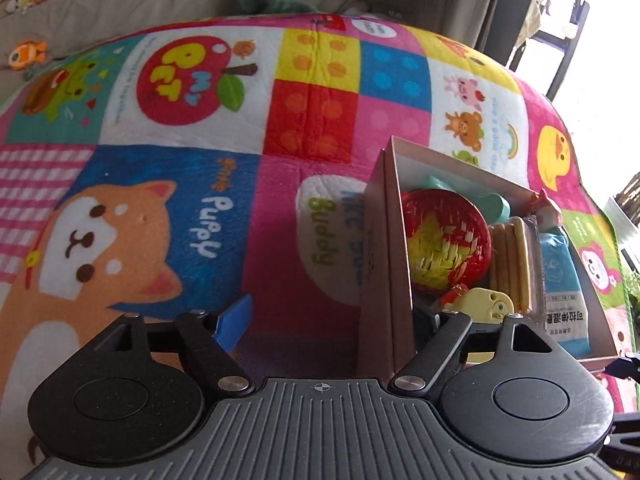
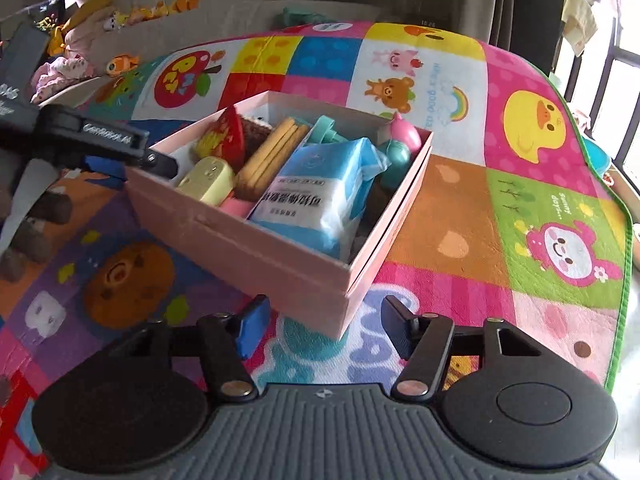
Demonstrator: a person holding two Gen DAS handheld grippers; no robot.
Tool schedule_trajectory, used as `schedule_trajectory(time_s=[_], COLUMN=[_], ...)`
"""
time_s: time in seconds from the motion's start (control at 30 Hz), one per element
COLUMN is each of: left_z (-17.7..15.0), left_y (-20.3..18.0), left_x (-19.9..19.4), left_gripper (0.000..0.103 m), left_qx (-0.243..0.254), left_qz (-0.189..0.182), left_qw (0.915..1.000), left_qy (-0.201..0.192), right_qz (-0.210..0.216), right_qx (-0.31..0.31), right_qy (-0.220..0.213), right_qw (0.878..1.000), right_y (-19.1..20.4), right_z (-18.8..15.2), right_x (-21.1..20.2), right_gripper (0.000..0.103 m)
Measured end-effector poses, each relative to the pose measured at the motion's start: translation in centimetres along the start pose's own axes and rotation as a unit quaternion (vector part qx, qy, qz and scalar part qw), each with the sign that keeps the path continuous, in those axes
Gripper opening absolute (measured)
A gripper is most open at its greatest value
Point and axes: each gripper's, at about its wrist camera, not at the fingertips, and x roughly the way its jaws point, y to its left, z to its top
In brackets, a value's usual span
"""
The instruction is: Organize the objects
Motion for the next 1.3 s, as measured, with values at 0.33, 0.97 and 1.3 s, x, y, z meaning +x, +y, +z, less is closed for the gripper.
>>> schedule_trajectory(time_s=[0.33, 0.97, 1.3], left_z=[1.4, -3.7, -13.7], left_y=[4.7, 1.3, -0.5], left_x=[3.0, -7.8, -8.8], left_gripper=[0.101, 0.1, 0.099], left_qx=[-0.043, 0.062, 0.059], left_qz=[-0.001, -0.056, 0.031], left_qw=[0.9984, 0.9841, 0.9964], left_qy=[-0.038, -0.157, -0.051], right_qz=[-0.023, -0.043, -0.063], right_qx=[0.007, 0.036, 0.072], right_qy=[-0.012, -0.02, 0.009], right_qw=[1.0, 0.998, 0.995], right_y=[3.8, 6.6, 8.3], right_z=[3.3, -1.0, -6.2], right_x=[4.6, -0.6, -2.3], right_gripper=[0.065, 0.093, 0.103])
